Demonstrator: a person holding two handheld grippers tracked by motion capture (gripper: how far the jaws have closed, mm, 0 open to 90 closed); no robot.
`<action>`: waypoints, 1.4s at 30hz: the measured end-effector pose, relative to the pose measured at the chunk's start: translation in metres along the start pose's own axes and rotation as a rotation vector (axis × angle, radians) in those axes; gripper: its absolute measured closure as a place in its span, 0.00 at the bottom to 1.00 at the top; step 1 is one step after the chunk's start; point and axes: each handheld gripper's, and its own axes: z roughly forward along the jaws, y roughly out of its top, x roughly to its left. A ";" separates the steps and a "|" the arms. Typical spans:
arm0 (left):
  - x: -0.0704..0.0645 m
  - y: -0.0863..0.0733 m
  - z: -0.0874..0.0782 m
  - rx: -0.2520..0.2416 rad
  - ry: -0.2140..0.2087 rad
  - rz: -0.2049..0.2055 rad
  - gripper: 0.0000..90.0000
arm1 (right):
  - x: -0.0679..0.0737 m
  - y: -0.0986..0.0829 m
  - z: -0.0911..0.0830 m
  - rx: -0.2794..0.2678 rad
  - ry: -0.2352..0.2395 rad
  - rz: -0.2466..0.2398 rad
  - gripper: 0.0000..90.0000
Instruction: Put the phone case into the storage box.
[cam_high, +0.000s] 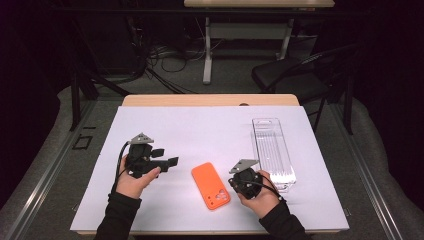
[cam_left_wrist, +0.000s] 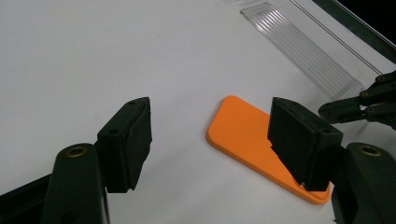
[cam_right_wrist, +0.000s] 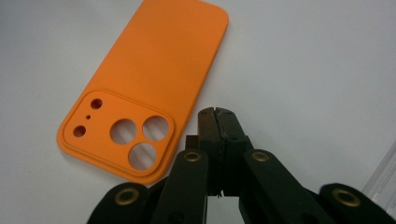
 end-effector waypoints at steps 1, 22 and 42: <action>0.000 0.000 -0.001 -0.001 0.001 -0.001 0.35 | 0.000 -0.002 0.000 0.007 0.002 -0.001 1.00; 0.002 0.000 -0.001 0.003 0.001 -0.009 0.28 | 0.011 -0.016 0.012 0.052 0.105 0.016 1.00; 0.004 0.000 0.001 0.042 0.007 -0.024 0.13 | 0.039 -0.006 0.025 0.007 0.240 0.014 1.00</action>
